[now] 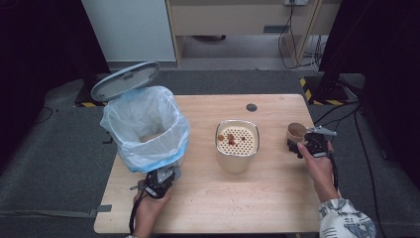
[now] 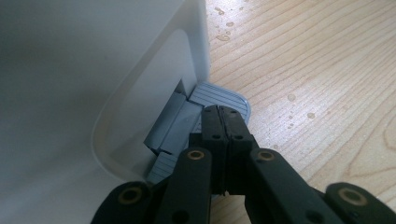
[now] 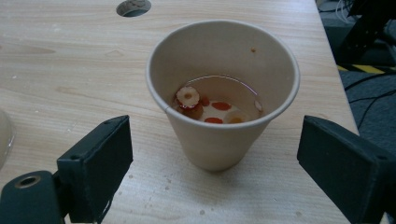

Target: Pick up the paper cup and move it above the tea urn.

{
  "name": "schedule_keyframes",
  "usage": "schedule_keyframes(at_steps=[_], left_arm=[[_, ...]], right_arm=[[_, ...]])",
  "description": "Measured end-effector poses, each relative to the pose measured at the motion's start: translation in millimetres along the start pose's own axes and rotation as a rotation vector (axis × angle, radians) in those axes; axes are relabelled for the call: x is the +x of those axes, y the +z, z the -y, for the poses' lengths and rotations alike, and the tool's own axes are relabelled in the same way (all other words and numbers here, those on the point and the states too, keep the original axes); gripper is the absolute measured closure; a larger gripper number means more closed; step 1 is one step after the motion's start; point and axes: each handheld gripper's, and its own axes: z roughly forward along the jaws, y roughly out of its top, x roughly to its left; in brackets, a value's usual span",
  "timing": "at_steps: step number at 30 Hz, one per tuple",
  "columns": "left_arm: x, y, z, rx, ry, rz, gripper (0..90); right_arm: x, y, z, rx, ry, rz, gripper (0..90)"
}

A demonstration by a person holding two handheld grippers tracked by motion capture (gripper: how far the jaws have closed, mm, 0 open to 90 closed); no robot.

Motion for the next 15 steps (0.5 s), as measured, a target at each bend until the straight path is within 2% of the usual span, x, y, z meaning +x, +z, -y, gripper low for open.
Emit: schedule_keyframes(at_steps=[8, 15], left_arm=[[-0.2, 0.1, 0.0, -0.001, 0.001, -0.001, 88.5], [-0.3, 0.1, 0.0, 0.0, 0.001, -0.001, 88.5]], right_arm=[[-7.5, 17.6, 1.8, -0.035, 0.025, -0.01, 15.2], [-6.6, 24.7, -1.4, -0.037, 0.017, -0.023, 15.5]])
